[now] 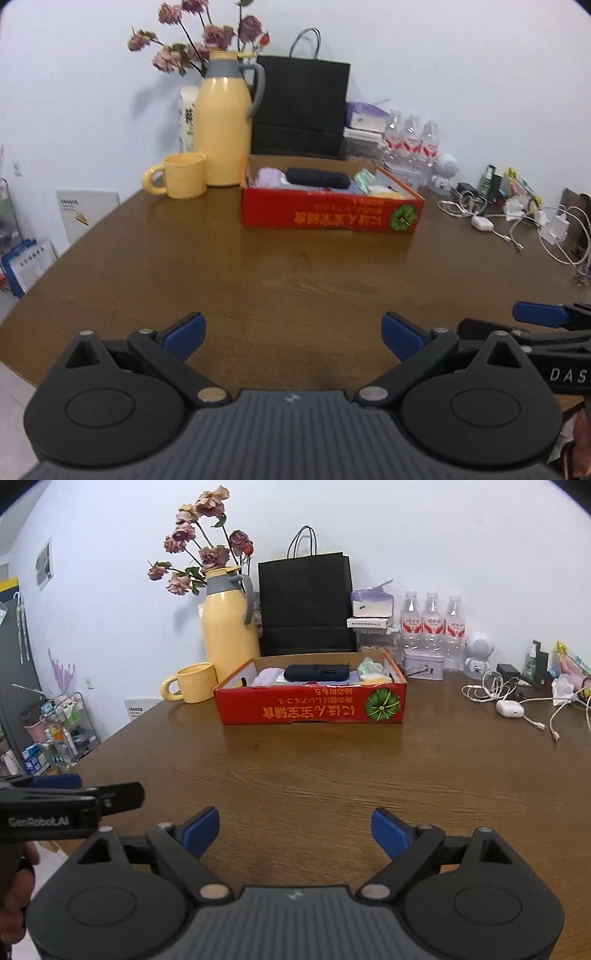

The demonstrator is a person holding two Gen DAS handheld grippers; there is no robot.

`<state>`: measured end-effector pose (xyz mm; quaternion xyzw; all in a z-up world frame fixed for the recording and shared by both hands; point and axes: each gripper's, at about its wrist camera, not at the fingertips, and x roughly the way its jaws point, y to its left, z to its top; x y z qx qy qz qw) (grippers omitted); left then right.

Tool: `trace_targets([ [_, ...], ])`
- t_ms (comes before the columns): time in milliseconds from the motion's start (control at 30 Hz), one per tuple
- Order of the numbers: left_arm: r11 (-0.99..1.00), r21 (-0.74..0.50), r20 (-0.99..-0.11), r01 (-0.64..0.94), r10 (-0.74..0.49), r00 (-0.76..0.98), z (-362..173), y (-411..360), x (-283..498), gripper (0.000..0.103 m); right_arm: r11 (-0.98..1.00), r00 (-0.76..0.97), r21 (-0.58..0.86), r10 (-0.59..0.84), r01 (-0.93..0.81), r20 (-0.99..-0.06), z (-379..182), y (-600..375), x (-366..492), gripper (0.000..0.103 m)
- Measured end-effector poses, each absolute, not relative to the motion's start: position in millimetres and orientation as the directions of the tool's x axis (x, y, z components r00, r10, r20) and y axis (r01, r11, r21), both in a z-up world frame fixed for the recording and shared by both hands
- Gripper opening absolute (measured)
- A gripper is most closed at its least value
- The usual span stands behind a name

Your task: Organize objects

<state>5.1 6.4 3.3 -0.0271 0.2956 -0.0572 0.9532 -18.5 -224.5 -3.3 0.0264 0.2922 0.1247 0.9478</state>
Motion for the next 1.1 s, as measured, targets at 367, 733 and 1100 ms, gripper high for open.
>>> trace_targets([
  [367, 0.989, -0.053, -0.562, 0.136, -0.142, 0.815, 3.3, -5.8, -1.6, 0.103, 0.97, 0.83, 0.177, 0.233, -0.165, -0.507, -3.3, -236.6, -20.2, 0.09],
  [733, 0.988, -0.052, -0.557, 0.145, -0.149, 0.817, 4.1, -5.8, -2.5, 0.103, 0.97, 0.802, 0.173, 0.239, -0.171, -0.547, -10.1, -235.0, -16.8, 0.09],
  [1100, 0.988, -0.052, -0.558, 0.145, -0.149, 0.816, 3.9, -8.3, -2.9, 0.103, 0.973, 0.804, 0.151, 0.231, -0.177, -0.548, -9.1, -233.6, -19.7, 0.09],
])
